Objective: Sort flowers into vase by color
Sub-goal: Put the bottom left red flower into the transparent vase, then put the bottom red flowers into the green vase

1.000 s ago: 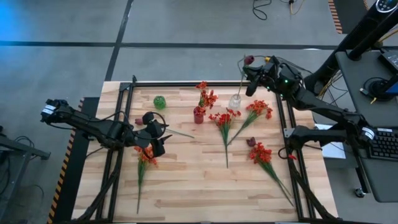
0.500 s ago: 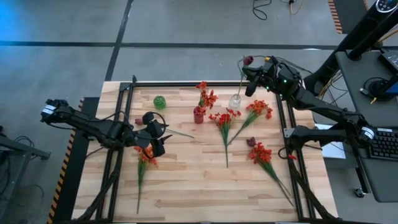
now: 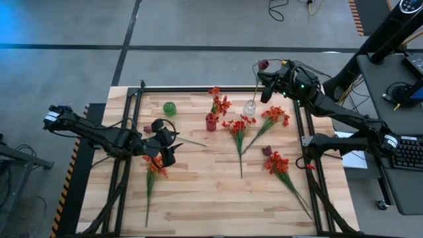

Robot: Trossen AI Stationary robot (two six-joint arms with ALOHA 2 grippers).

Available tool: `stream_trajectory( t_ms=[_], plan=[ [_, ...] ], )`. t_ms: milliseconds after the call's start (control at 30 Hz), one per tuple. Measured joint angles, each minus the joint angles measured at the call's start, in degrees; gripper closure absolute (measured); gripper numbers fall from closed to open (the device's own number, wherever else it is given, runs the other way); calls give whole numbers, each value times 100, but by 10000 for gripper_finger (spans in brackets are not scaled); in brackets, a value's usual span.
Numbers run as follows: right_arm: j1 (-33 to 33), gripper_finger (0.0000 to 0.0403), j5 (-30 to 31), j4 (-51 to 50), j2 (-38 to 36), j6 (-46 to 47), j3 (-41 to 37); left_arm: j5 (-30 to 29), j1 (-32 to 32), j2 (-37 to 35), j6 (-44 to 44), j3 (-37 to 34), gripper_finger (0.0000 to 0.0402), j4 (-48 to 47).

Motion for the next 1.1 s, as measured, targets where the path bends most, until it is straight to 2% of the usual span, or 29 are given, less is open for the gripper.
stream_trajectory(
  t_ms=[200,533,733,933,1100],
  plan=[
    [0,382,-2,-104,0,30,0,0,0,0,0,0,207,0],
    [2,300,-2,-187,-2,157,0,2,0,0,0,0,207,0],
    [2,265,-2,-378,-37,214,0,4,1,0,-2,0,207,0],
    [2,247,1,-976,-197,263,107,9,0,0,-133,0,207,0],
    [4,246,0,-1284,-397,352,136,172,2,0,-611,0,207,-47]
  ],
)
